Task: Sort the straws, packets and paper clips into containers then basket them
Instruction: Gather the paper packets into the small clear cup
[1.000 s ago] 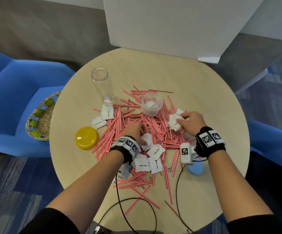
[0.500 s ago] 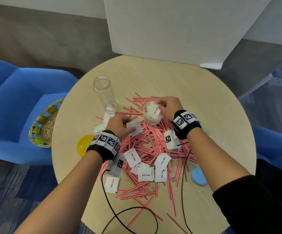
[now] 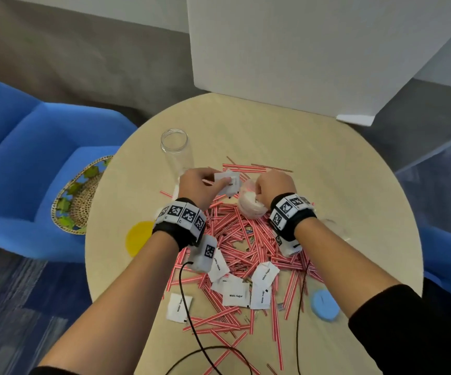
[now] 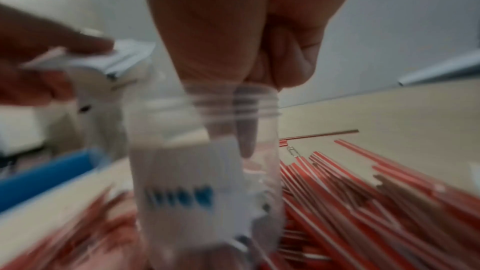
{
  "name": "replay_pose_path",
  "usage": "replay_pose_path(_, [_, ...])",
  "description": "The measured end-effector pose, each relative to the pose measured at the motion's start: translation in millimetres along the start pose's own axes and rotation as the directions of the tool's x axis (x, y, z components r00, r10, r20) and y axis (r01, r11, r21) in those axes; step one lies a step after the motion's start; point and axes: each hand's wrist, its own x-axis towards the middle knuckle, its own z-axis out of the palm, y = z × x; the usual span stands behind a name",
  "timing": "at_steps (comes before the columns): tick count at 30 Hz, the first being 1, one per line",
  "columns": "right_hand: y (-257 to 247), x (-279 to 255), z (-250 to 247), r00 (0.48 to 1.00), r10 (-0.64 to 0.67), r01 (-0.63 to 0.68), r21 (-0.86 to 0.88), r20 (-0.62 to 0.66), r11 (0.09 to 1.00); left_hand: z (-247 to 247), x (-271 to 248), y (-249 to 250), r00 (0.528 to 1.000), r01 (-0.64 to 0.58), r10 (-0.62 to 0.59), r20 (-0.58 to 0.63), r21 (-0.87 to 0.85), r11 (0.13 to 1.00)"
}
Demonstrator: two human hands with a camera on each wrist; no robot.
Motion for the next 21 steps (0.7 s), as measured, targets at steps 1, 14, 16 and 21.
replay_pose_path(1, [4, -1, -1, 1.000, 0.013, -0.013, 0.102, -0.002, 0.995, 3, 3, 5, 1.000, -0.004, 0.004, 0.010, -0.020, 1.000])
replay_pose_path(14, [119, -38, 30, 0.883, 0.450, -0.462, 0.401, 0.131, 0.791, 62, 29, 45, 0.946, -0.141, 0.008, 0.325, 0.390, 0.910])
replay_pose_path(16, [118, -37, 37, 0.896, 0.413, -0.444, 0.346, 0.163, 0.827, 65, 30, 42, 0.940, -0.167, 0.005, 0.341, 0.448, 0.878])
replay_pose_path(21, [114, -35, 41, 0.912, 0.386, -0.409, 0.346, 0.137, 0.844, 72, 33, 36, 0.925, -0.305, 0.069, 0.375, 0.619, 0.724])
